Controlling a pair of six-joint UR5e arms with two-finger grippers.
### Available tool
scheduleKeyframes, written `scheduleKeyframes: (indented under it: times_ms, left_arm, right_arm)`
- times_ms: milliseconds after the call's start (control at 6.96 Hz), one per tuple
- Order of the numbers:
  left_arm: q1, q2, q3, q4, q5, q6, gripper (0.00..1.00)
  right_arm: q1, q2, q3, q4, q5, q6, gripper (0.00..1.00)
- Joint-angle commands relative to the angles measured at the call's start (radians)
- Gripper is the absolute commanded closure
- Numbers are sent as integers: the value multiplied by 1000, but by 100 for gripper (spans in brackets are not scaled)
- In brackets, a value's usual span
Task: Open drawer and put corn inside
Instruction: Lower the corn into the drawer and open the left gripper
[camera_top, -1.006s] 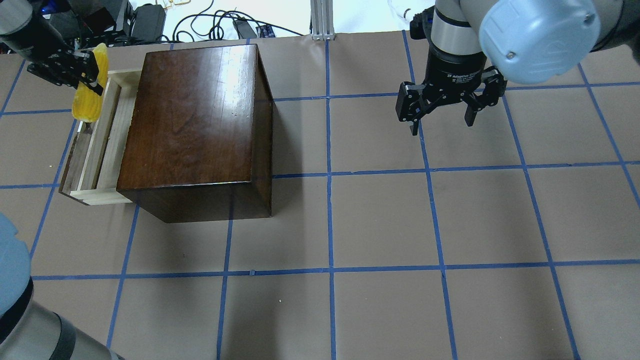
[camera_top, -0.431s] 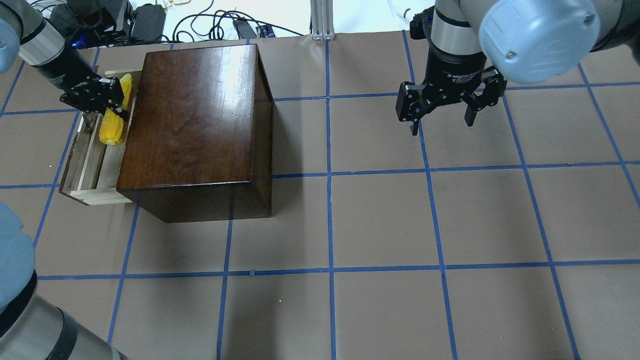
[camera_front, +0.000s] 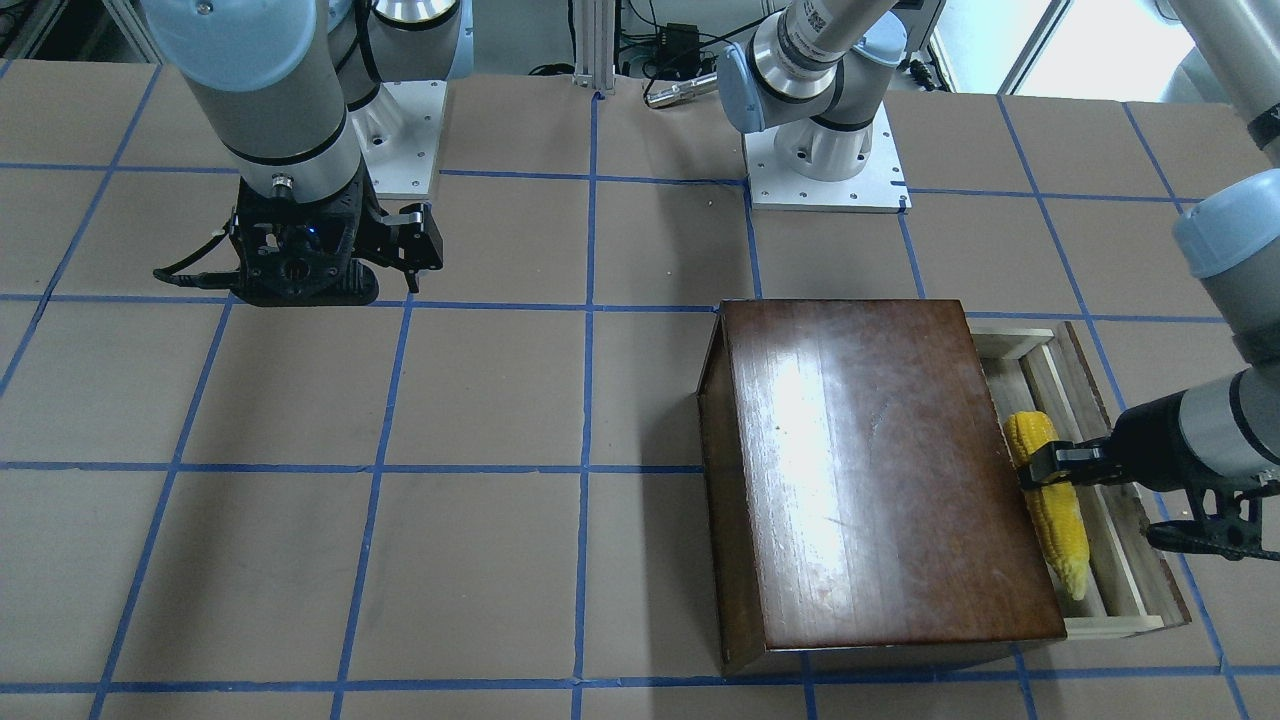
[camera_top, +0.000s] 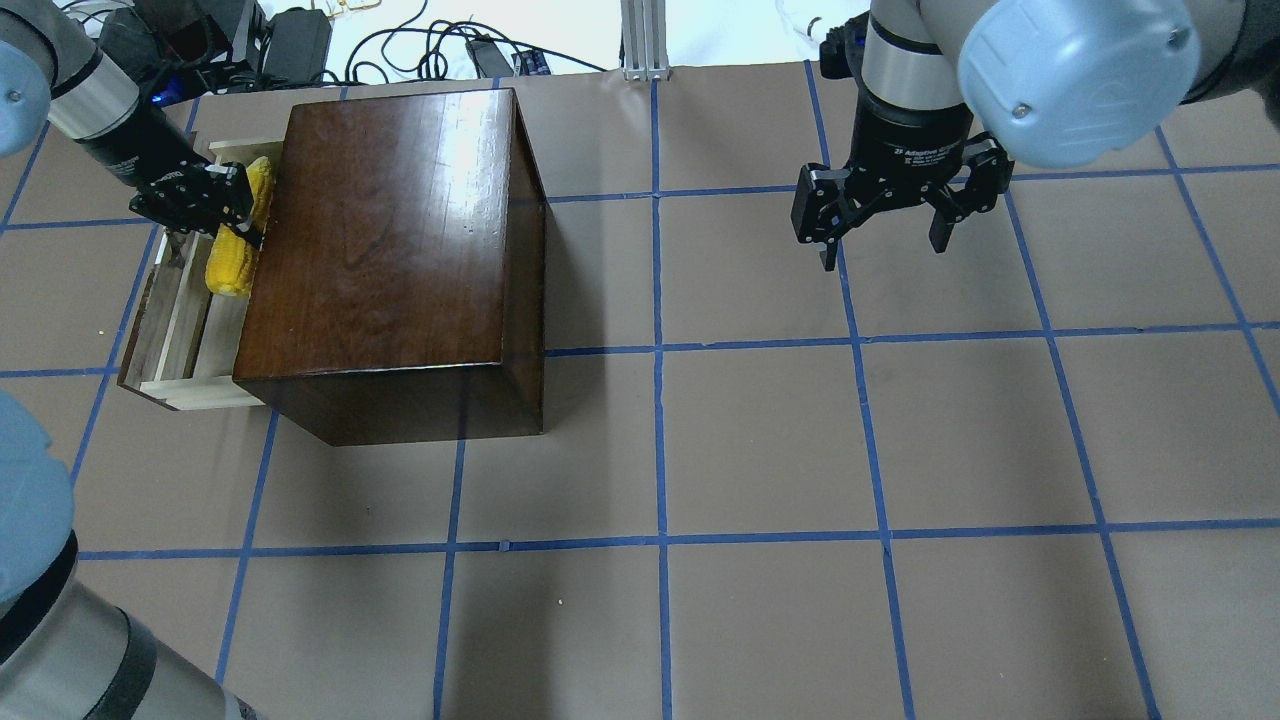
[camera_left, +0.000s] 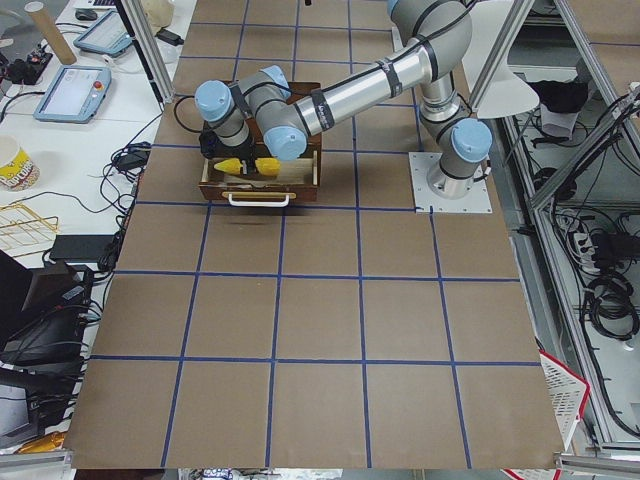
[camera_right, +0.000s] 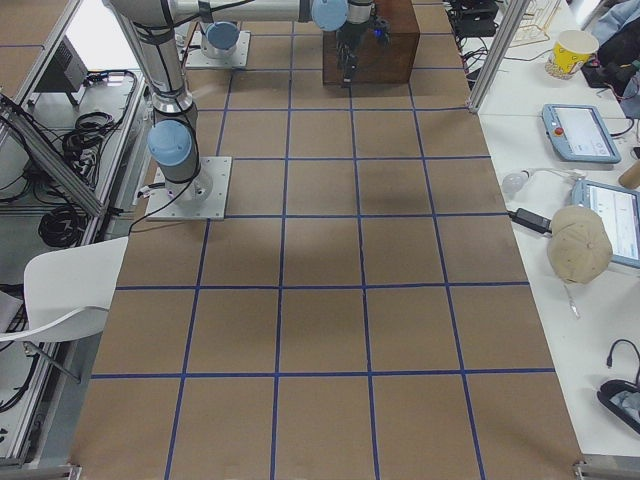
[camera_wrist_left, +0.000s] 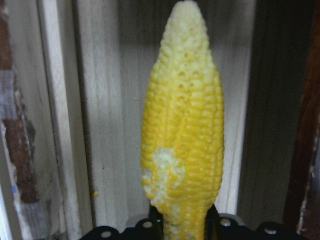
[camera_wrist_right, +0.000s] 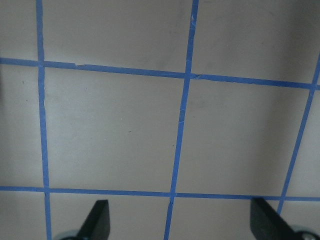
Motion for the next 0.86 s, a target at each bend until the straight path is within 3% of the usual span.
scheduleKeyframes:
  times_ms: [0, 144, 719]
  left_arm:
    - [1, -8, -1, -7, 2, 1, 14]
    - [0, -8, -1, -10, 2, 1, 0]
    - [0, 25, 17, -55, 3, 0, 0]
  right_arm:
    - [0, 0, 0, 0, 0, 1, 0]
    - [0, 0, 0, 0, 0, 0, 0]
    - [0, 0, 0, 0, 0, 0, 0]
